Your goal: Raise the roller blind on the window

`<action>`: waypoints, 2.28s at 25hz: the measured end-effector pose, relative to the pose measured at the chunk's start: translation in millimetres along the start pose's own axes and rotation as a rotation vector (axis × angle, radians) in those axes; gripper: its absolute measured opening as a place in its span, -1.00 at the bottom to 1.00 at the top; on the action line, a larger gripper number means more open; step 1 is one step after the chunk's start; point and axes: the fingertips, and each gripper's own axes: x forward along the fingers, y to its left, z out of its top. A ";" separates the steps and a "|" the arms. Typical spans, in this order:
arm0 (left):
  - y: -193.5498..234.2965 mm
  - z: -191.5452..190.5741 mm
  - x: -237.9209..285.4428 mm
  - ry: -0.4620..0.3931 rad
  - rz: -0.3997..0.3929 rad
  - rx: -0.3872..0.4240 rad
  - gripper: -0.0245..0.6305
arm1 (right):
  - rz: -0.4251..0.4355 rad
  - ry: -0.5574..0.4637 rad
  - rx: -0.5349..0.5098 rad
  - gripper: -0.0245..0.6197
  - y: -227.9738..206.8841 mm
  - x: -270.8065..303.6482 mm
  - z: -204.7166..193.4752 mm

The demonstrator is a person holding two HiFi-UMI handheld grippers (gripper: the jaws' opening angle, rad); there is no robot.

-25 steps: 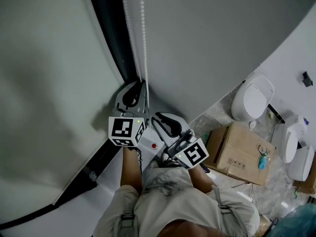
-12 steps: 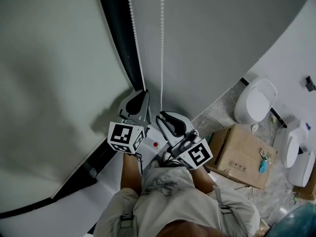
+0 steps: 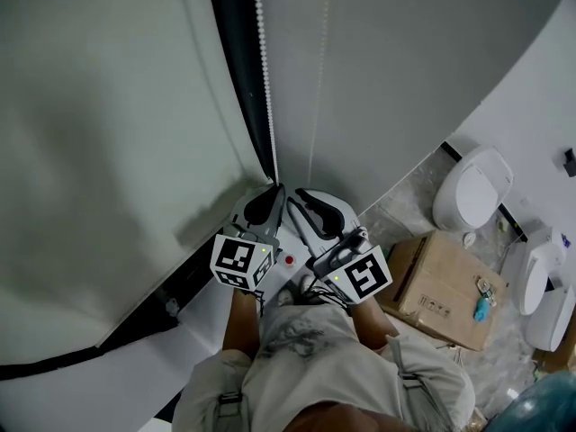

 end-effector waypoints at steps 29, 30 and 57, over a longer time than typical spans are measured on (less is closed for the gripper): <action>32.0 7.0 -50.8 -0.022 0.087 0.022 -0.88 | -0.384 0.168 -0.176 -0.50 -40.9 35.2 -27.4; 32.9 8.8 -48.8 -0.024 0.089 0.037 -0.88 | -0.384 0.168 -0.176 -0.50 -40.6 33.9 -26.9; -25.5 47.5 11.6 -0.111 -0.126 0.090 -0.62 | -0.401 0.071 -0.159 -0.56 -38.9 -10.5 -6.8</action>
